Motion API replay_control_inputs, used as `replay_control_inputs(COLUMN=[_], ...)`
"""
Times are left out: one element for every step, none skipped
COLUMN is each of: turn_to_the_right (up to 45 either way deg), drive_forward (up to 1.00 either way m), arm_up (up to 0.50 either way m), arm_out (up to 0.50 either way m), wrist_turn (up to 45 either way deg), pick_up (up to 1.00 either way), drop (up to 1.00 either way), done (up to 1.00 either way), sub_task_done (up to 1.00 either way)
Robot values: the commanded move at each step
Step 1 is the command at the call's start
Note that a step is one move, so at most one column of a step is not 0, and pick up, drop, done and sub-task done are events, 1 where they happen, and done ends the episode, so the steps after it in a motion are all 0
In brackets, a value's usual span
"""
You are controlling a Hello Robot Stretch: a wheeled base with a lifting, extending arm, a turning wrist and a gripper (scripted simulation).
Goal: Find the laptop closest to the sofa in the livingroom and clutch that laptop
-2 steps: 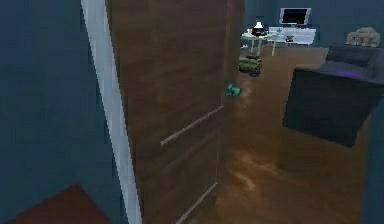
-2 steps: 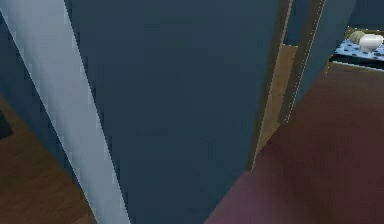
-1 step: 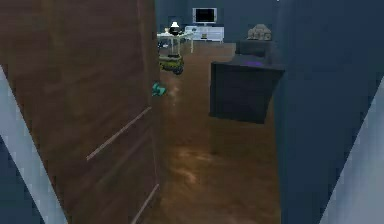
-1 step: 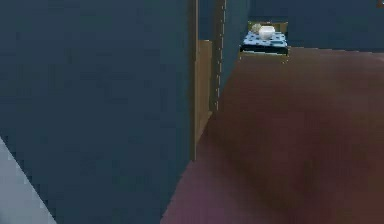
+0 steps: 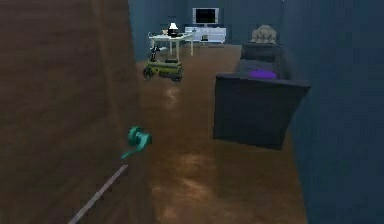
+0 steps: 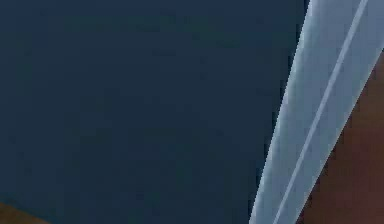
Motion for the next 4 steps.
replay_control_inputs(turn_to_the_right=[21.0,0.0,0.0,-45.0], drive_forward=[0.0,1.0,0.5,0.0], arm_up=[0.0,0.0,0.0,0.0], arm_out=[0.0,0.0,0.0,0.0], wrist_turn=[0.0,0.0,0.0,0.0], pick_up=[0.0,0.0,0.0,0.0], drop=[0.0,0.0,0.0,0.0], done=[0.0,0.0,0.0,0.0], sub_task_done=[0.0,0.0,0.0,0.0])
